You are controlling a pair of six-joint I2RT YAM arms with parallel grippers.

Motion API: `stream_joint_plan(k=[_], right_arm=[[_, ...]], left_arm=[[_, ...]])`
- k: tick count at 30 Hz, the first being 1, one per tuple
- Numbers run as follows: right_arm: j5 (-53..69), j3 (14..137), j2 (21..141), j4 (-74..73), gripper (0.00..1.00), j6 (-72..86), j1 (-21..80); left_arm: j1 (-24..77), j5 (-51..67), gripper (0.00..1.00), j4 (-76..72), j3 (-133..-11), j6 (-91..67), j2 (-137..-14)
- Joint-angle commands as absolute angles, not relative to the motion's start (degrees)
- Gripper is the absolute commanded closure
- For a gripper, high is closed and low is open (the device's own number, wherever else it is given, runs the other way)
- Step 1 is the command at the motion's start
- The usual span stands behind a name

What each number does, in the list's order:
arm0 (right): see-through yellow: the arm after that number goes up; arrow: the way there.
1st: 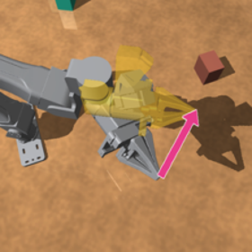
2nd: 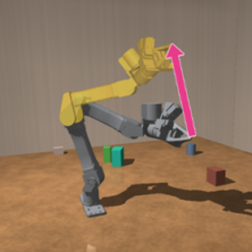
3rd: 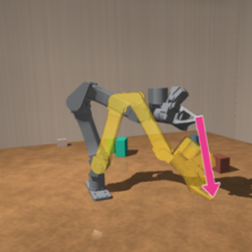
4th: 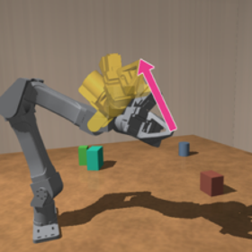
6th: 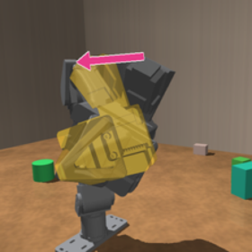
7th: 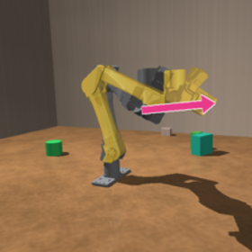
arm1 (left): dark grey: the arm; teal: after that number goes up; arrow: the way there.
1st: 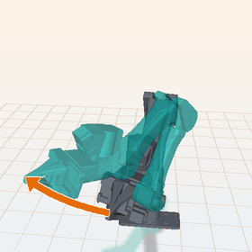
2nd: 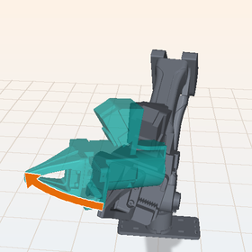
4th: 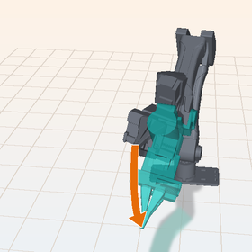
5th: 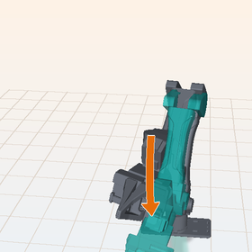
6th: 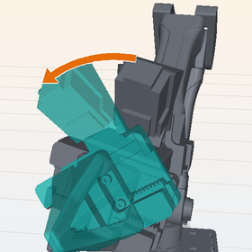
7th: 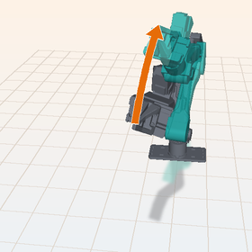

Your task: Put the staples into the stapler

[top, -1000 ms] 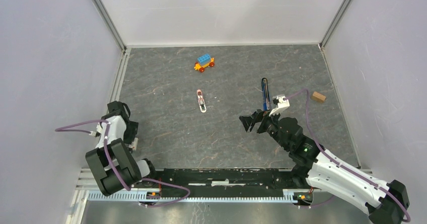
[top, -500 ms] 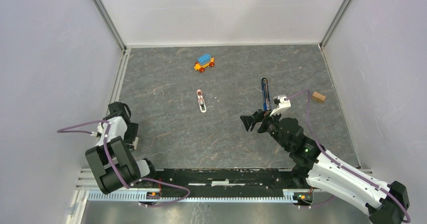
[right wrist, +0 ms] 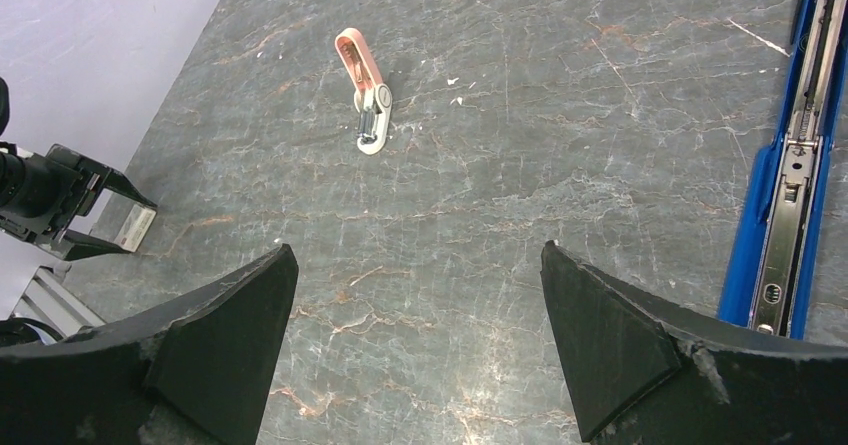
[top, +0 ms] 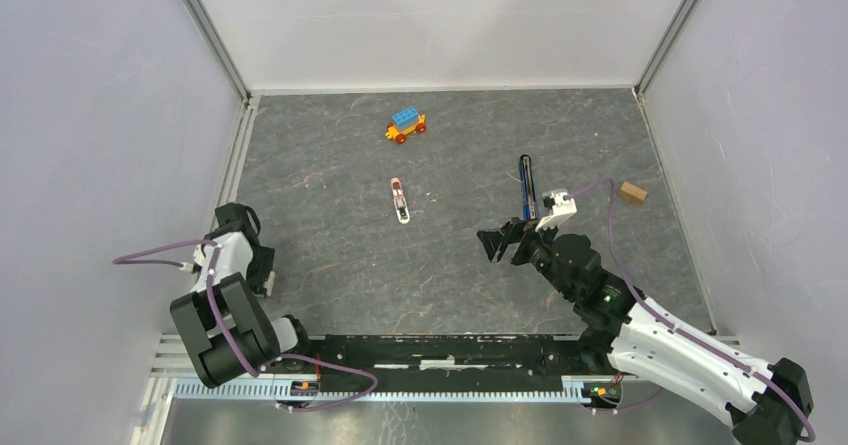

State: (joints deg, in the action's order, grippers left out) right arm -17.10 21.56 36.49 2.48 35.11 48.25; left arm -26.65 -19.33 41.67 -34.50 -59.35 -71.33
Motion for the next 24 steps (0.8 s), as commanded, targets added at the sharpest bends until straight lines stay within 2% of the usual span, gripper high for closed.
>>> stream_joint_plan(k=[1,16,24], right_arm=[[-18.6,20.8,36.4,4.0,0.02,35.6,48.2],[-21.0,20.2,33.8,3.0,0.02,34.3,48.2],[-22.3,20.3,32.5,1.7,0.02,33.6,48.2]], left_arm=[[-26.1,-19.6,0.30,42.5,-35.6,-60.2,-69.1],[-16.6,-20.3,0.34,44.4,-37.0,-62.1,-68.0],[-1.6,-20.7,0.37,45.2,-39.0,-64.2,-67.9]])
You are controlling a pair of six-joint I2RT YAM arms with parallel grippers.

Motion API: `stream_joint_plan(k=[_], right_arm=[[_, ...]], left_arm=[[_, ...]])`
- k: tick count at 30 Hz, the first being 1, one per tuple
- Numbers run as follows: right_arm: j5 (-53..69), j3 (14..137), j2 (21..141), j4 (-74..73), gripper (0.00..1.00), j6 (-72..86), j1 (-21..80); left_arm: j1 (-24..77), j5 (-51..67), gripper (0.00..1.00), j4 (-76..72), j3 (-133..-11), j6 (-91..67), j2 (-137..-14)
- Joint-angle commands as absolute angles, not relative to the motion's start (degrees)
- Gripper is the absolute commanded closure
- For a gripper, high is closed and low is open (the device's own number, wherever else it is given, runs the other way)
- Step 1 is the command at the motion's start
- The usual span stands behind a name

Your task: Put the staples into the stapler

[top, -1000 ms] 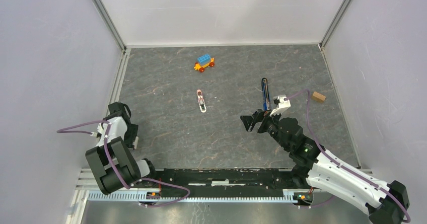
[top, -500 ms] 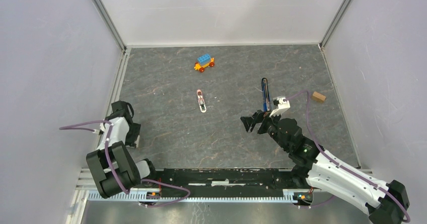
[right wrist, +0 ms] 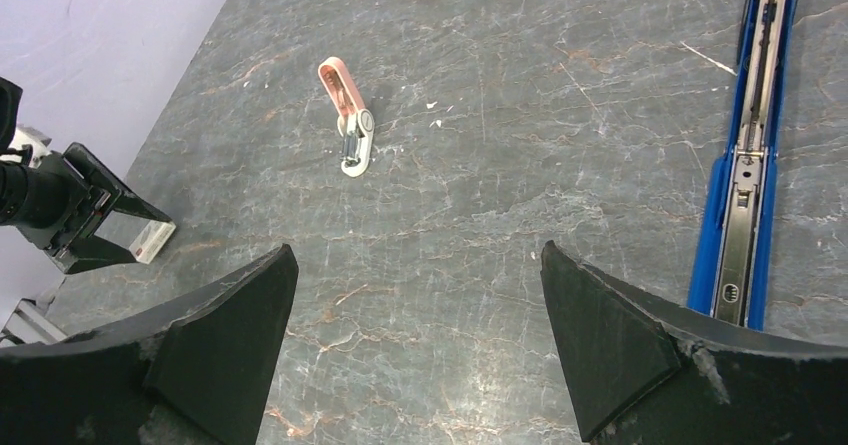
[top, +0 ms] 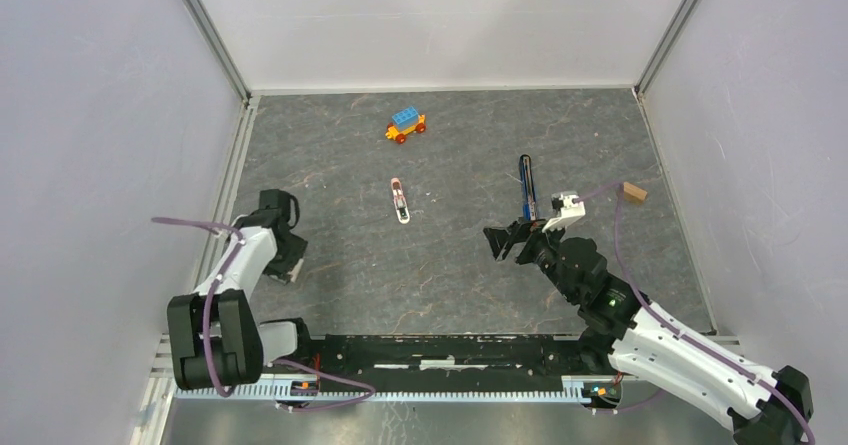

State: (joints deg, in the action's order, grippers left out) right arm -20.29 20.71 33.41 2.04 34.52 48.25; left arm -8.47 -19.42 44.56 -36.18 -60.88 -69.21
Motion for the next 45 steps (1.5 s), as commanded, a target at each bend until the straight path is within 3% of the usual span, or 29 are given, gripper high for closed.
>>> stream_joint_plan(k=[1,10,20,30,37,45], right_arm=[[-22.6,20.3,32.4,1.4,0.02,33.5,48.1],[-25.2,19.6,30.8,0.1,0.02,33.6,48.1],[-30.3,19.2,26.5,-4.9,0.02,34.3,48.2],[-34.7,19.0,19.7,-9.0,0.02,34.3,48.2],[-33.0,19.2,20.8,-8.6,0.02,33.6,48.2],[-29.1,20.0,24.3,-7.2,0.02,32.5,48.1]], left_arm=[[0.9,-20.8,0.37,45.5,-39.3,-64.6,-67.9],[26.7,-22.0,0.40,46.5,-43.6,-69.9,-70.3],[54.3,-27.0,0.38,52.2,-63.0,-75.3,-89.1],[58.2,-23.5,0.32,48.8,-68.2,-75.3,-98.6],[58.5,-23.3,0.18,48.3,-68.8,-72.8,-97.0],[57.9,-26.6,0.14,41.3,-66.3,-47.7,-88.9]])
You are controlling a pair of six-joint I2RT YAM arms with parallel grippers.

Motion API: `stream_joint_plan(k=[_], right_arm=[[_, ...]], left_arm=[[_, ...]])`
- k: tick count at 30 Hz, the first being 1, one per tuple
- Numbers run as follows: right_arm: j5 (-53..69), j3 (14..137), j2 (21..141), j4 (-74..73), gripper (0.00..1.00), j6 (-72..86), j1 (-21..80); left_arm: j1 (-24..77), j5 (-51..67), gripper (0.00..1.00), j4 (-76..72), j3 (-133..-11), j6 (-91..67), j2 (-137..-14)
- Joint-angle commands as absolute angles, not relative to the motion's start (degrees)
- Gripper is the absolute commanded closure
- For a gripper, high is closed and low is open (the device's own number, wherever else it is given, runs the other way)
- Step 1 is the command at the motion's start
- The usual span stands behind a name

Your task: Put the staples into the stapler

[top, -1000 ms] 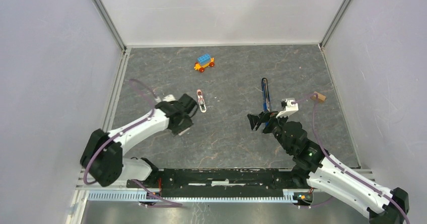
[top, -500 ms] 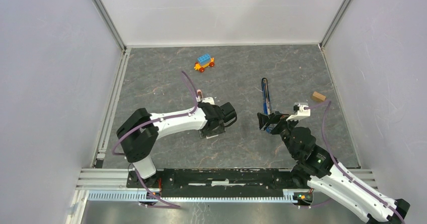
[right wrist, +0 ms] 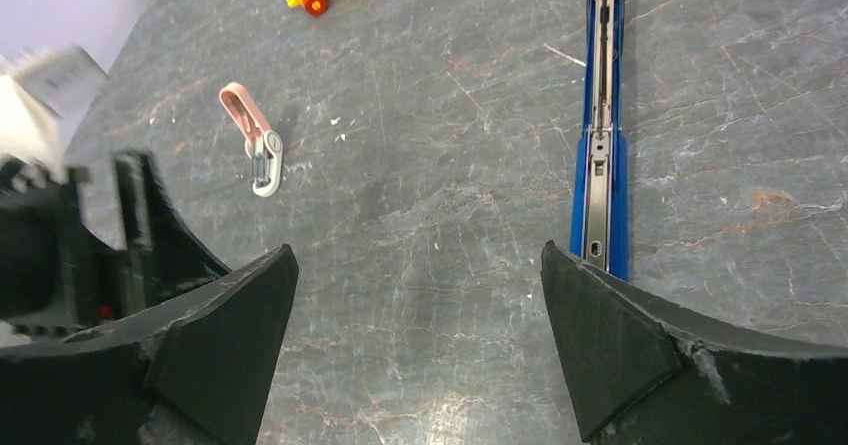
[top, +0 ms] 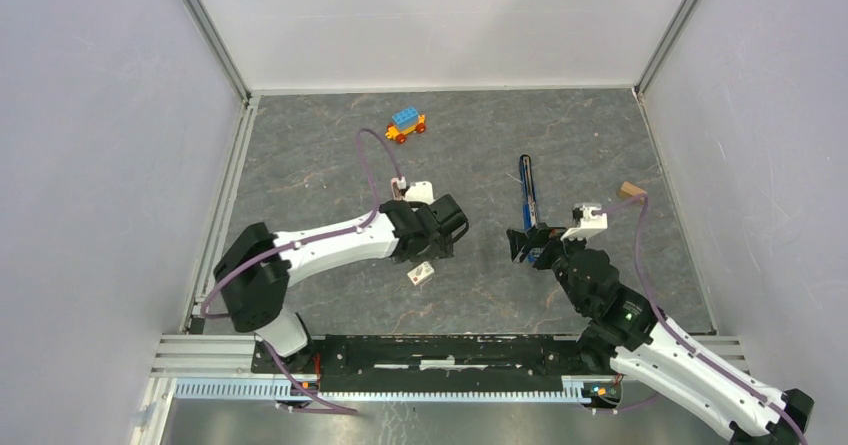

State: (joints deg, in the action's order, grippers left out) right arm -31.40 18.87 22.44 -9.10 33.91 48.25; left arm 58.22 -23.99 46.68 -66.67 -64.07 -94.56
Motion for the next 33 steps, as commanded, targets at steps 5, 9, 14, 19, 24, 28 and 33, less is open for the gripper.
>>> stream_joint_plan(k=[5,9,14,19,24,28,33], right_arm=[[-24.5,20.6,29.1,-5.1,0.02,32.1,48.0],[-20.0,22.3,33.0,-3.8,0.02,31.2,46.8],[-12.0,23.2,37.8,-0.8,0.02,30.2,42.7],[-2.5,22.3,41.0,4.2,0.10,30.7,36.8],[3.3,22.9,43.7,6.1,0.22,30.7,33.8],[4.6,22.6,43.9,6.7,0.28,30.7,32.9],[5.9,22.0,44.0,7.2,0.32,30.8,32.5]], left_arm=[[57.2,-19.0,0.17,36.5,-62.3,-32.1,-83.9],[53.4,-9.7,0.21,32.1,-57.7,-26.8,-79.3],[51.1,-5.1,0.21,30.3,-54.7,-21.4,-77.4],[51.1,-3.4,0.22,29.1,-53.8,-19.0,-78.7],[51.1,-1.9,0.24,27.9,-52.9,-18.6,-81.9],[51.1,-1.4,0.27,27.2,-52.5,-18.4,-84.6],[51.1,-2.5,0.31,26.4,-52.6,-18.1,-86.7]])
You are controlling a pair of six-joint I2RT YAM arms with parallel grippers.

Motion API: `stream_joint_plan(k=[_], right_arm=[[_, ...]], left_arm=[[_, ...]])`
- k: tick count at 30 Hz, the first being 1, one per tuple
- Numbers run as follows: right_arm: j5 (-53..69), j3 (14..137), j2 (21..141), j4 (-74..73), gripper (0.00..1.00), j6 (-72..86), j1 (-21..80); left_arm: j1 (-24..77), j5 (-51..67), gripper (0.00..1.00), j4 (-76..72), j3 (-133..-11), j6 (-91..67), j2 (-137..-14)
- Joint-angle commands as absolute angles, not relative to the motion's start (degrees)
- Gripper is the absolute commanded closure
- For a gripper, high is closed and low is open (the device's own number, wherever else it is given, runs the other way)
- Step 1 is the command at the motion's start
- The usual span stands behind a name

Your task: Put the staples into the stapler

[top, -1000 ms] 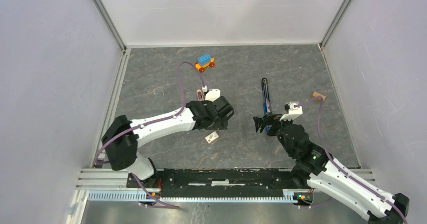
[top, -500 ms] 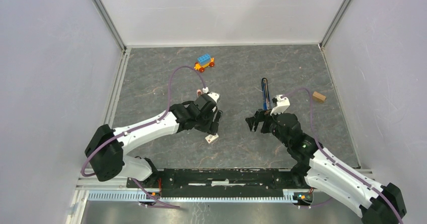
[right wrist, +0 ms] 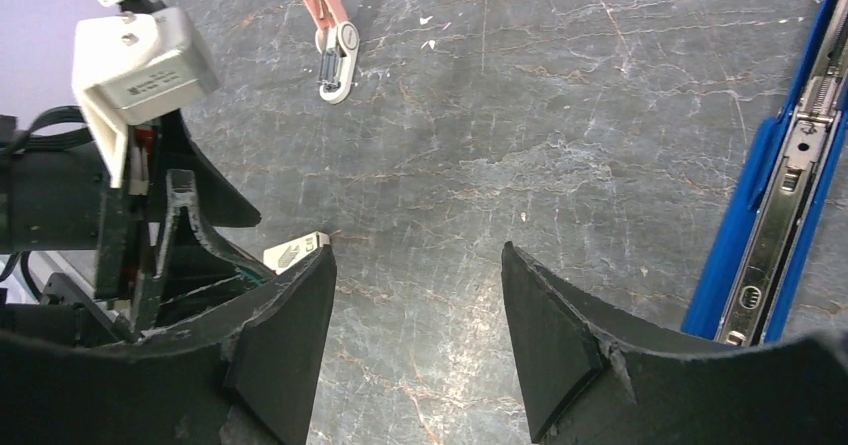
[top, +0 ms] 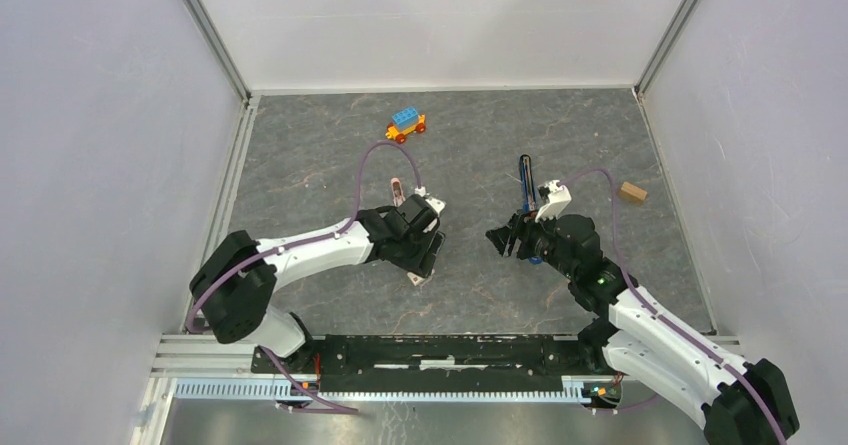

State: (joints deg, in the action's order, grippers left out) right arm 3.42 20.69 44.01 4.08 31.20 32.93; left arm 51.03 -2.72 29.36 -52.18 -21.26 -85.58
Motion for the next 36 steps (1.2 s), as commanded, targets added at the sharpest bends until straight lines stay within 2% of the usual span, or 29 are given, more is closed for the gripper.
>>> stream_joint_plan(k=[1,11,23,36], right_arm=[[6.3,21.9,44.2,7.3,0.33,30.8,32.3],[7.6,21.8,44.7,7.9,0.34,30.8,31.7],[8.2,20.2,44.3,9.0,0.34,31.5,31.1],[8.6,19.4,43.3,9.2,0.34,32.2,30.8]], left_arm=[[51.1,-2.5,0.31,26.3,-52.6,-18.0,-87.4],[51.6,-2.7,0.37,26.3,-53.4,-17.2,-91.2],[53.7,-5.9,0.38,26.2,-53.2,-16.4,-91.6],[55.2,-7.8,0.49,25.8,-53.4,-14.2,-93.5]])
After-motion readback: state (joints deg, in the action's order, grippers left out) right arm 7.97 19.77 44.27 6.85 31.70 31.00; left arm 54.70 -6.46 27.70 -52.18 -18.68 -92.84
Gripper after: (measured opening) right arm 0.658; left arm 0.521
